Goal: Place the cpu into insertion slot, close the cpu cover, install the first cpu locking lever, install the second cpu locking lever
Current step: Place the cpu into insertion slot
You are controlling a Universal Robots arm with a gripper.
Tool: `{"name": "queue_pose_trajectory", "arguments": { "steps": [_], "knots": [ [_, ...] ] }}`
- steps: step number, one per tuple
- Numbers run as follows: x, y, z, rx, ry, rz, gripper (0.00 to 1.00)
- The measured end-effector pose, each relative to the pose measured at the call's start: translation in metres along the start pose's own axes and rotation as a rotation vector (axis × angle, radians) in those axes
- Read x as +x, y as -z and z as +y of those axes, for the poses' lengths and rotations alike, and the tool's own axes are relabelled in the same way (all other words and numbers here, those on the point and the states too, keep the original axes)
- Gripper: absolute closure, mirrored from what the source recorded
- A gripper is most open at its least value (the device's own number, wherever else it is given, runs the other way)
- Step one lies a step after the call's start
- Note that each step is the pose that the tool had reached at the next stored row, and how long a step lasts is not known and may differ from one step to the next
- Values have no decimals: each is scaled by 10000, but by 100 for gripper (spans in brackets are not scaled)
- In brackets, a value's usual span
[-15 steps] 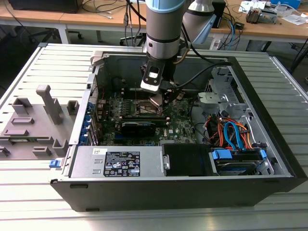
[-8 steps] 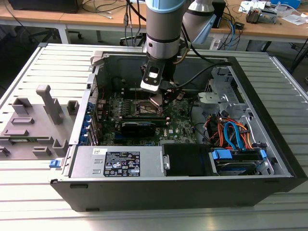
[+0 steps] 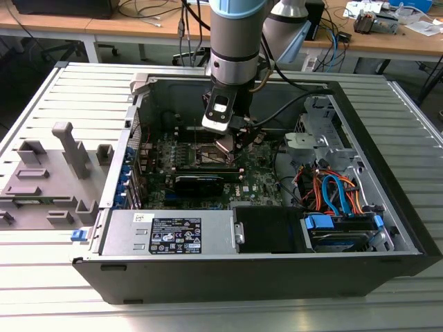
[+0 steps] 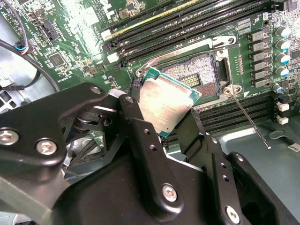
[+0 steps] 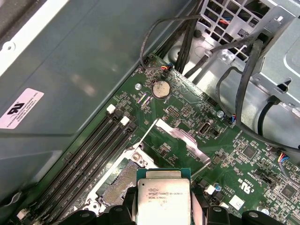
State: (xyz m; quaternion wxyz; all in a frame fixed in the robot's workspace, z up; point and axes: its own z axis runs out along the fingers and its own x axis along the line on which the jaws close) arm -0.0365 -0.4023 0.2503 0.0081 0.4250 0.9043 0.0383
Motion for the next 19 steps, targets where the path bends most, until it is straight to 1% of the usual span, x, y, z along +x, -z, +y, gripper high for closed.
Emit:
{"name": "queue_pose_trajectory", "arguments": {
  "steps": [6, 19],
  "knots": [
    [0, -1, 0, -1, -37, -3, 45],
    [0, -8, -1, -7, -351, -27, 45]
  ]
}}
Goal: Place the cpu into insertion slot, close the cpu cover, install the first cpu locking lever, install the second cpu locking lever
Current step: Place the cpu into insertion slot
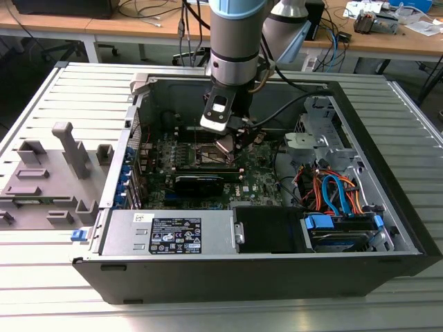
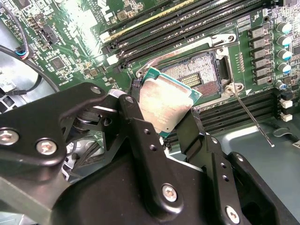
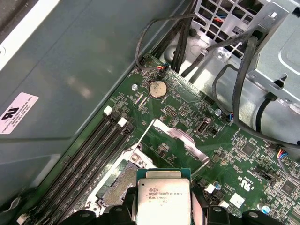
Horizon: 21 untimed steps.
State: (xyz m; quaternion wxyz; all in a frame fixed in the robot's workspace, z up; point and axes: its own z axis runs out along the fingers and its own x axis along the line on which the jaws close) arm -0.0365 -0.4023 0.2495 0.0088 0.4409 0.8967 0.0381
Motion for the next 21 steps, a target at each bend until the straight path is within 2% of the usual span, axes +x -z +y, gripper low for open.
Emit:
{"name": "queue_pose_trajectory", "arguments": {
  "steps": [6, 8, 12, 13, 14, 21],
  "knots": [
    [0, -2, 0, -1, -99, -9, 45],
    [0, -4, 0, 12, -128, -32, 45],
    [1, -3, 0, 126, -154, -183, 45],
    [0, -3, 0, 184, -169, -260, 45],
    [0, -2, 0, 202, -176, -284, 45],
    [0, -3, 0, 203, -194, -286, 45]
  ]
}}
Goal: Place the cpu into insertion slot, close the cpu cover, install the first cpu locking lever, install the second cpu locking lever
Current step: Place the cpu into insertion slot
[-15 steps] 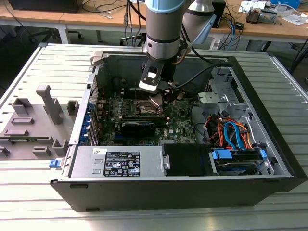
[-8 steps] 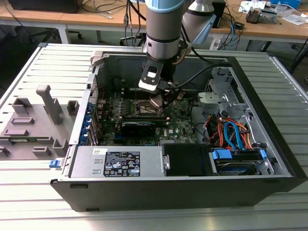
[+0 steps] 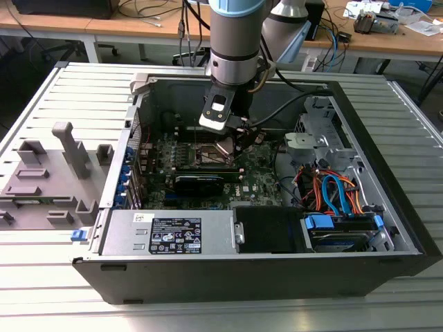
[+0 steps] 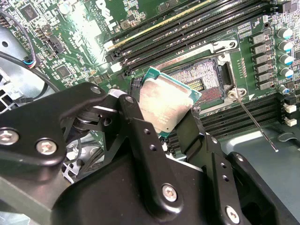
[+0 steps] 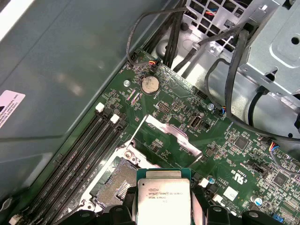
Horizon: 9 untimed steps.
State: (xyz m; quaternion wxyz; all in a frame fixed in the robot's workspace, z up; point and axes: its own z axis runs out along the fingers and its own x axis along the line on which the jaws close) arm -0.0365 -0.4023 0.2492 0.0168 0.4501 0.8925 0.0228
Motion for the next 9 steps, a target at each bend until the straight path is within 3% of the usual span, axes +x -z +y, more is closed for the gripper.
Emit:
{"name": "queue_pose_trajectory", "arguments": {
  "steps": [9],
  "knots": [
    [0, 0, 0, 2, -49, -6, 45]
  ]
}}
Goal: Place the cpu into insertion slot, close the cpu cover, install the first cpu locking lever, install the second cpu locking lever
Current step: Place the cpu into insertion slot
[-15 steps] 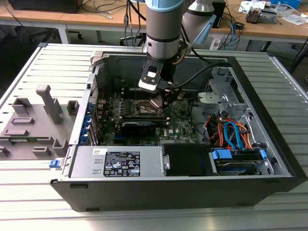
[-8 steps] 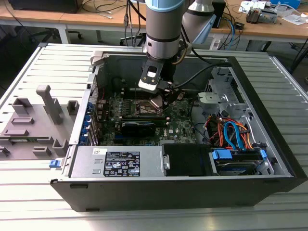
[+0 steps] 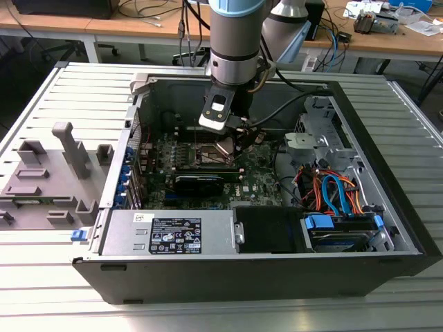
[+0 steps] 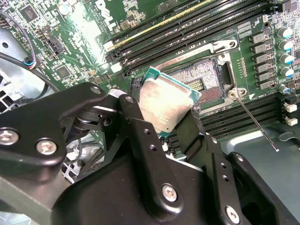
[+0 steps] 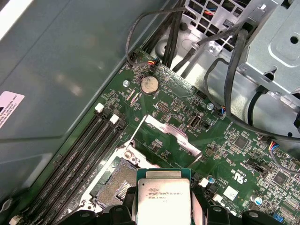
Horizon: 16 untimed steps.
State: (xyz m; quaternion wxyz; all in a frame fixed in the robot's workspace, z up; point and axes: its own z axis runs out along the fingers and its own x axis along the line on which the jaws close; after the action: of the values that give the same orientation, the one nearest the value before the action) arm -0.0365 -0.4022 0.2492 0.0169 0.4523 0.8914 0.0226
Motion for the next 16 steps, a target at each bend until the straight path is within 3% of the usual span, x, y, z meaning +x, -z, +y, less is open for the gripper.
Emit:
{"name": "queue_pose_trajectory", "arguments": {
  "steps": [16],
  "knots": [
    [0, -1, 0, 25, -209, -42, 45]
  ]
}}
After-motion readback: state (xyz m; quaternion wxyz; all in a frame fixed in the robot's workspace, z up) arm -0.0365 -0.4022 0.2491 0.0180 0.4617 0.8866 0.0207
